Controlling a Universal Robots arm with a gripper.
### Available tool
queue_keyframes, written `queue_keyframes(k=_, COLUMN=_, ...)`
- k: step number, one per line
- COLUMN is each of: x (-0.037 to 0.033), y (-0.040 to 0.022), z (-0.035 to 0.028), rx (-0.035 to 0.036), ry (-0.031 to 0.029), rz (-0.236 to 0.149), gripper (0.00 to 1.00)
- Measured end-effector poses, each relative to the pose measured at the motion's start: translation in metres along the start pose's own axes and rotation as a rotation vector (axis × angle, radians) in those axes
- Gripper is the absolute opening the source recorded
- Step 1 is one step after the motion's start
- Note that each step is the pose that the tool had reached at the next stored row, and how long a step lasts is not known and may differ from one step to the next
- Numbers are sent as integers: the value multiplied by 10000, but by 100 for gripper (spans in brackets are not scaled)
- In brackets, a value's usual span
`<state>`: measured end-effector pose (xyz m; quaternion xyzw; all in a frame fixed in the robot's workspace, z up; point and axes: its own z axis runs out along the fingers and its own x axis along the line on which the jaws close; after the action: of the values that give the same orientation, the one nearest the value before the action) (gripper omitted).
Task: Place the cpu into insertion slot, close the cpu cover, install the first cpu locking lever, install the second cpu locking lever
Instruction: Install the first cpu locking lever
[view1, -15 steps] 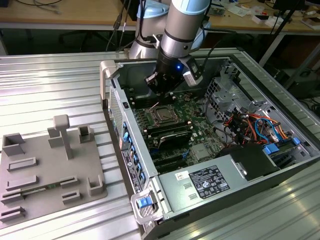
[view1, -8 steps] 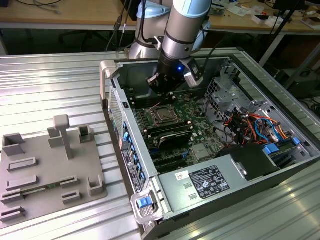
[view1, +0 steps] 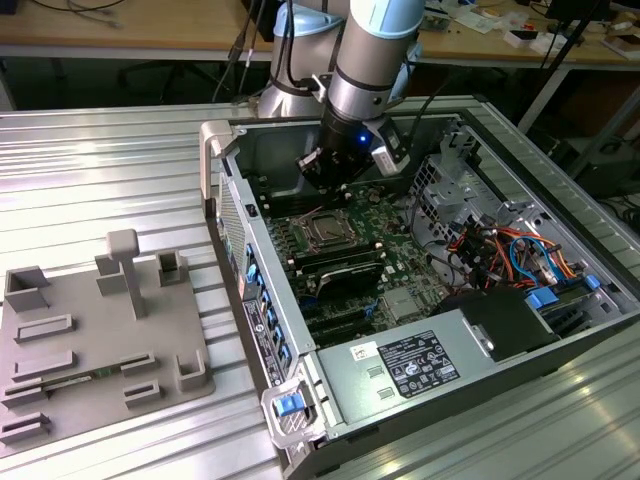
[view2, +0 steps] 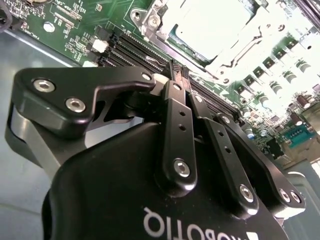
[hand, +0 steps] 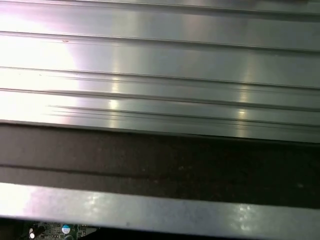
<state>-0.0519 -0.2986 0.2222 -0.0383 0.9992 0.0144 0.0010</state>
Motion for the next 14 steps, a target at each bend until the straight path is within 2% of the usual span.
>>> queue_keyframes(k=5, x=-37, y=-4, z=20, rx=20, ry=-33, rz=-2, gripper=11)
queue_keyframes(k=8, x=-43, y=-4, z=31, rx=39, ry=-93, rz=-1, gripper=11)
queue_keyframes(k=14, x=-66, y=-7, z=58, rx=40, ry=-98, rz=69, gripper=11)
